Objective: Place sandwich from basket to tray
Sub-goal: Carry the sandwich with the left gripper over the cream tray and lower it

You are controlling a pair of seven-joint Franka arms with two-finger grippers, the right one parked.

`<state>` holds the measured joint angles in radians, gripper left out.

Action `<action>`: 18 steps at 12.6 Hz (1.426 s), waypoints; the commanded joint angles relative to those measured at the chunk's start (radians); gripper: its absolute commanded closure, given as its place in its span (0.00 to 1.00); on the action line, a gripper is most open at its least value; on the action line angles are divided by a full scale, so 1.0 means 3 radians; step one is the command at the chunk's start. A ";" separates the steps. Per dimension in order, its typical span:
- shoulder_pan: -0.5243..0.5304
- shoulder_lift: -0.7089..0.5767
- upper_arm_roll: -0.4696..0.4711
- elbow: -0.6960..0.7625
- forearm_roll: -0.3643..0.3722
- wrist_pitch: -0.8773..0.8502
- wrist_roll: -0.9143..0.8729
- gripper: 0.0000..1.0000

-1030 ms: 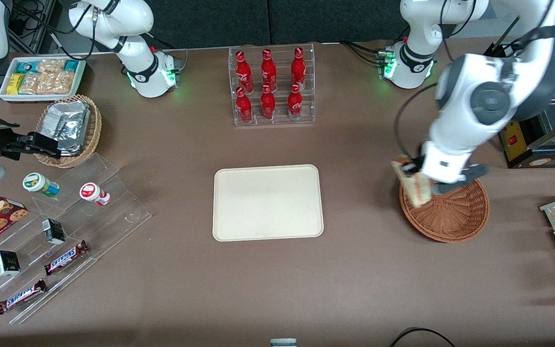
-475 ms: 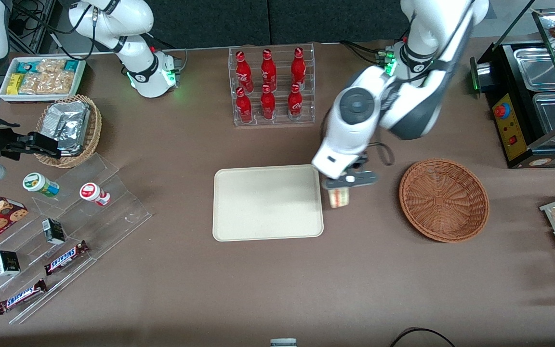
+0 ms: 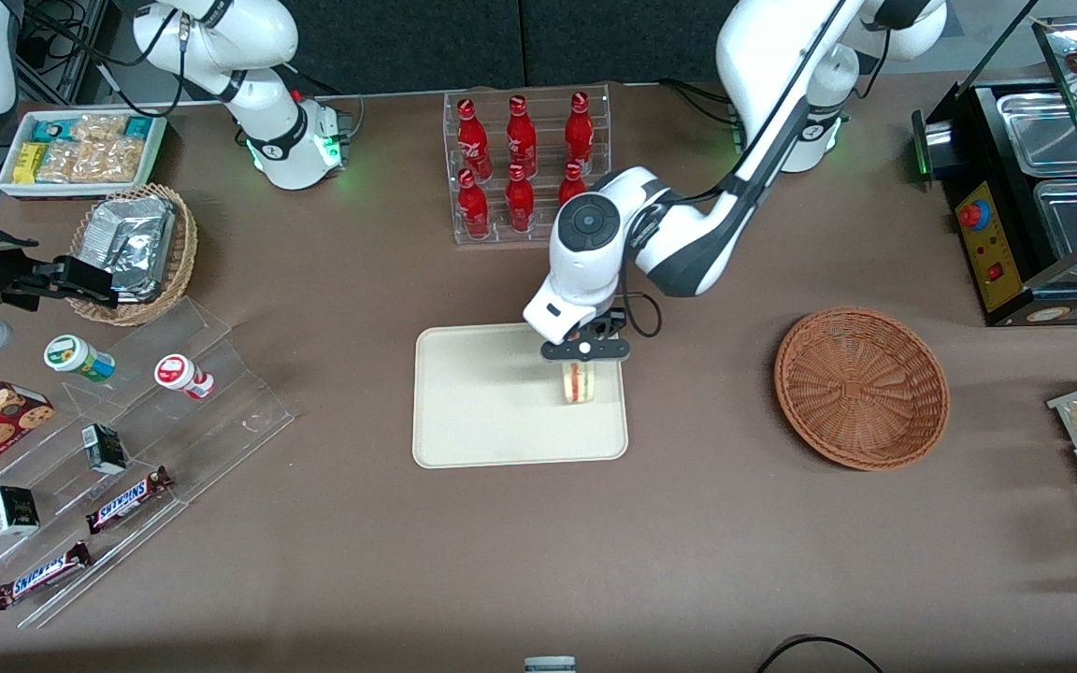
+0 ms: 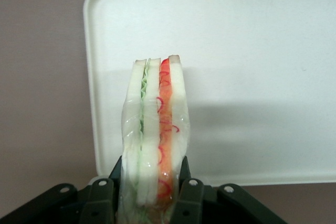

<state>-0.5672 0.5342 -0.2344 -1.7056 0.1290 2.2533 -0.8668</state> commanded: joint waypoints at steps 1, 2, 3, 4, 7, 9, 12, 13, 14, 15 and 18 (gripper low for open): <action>-0.0129 0.0238 0.0045 0.0275 0.0238 0.0046 -0.0254 0.59; -0.0134 0.0330 0.0045 0.0341 0.0382 0.0052 -0.0422 0.59; -0.0134 0.0402 0.0040 0.0382 0.0459 0.0052 -0.0500 0.59; -0.0134 0.0453 0.0045 0.0423 0.0490 0.0052 -0.0541 0.59; -0.0134 0.0474 0.0040 0.0439 0.0490 0.0174 -0.0547 0.59; -0.0139 0.0545 0.0045 0.0480 0.0501 0.0200 -0.0547 0.57; -0.0134 0.0541 0.0040 0.0480 0.0592 0.0195 -0.0542 0.01; -0.0129 0.0510 0.0040 0.0475 0.0588 0.0170 -0.0542 0.01; -0.0119 0.0409 0.0040 0.0470 0.0567 0.0114 -0.0547 0.01; -0.0098 0.0311 0.0045 0.0480 0.0532 -0.0034 -0.0552 0.01; 0.0085 -0.0194 0.0045 0.0455 0.0404 -0.0616 -0.0557 0.01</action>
<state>-0.5784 0.5989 -0.2240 -1.5353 0.2748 2.1673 -1.0201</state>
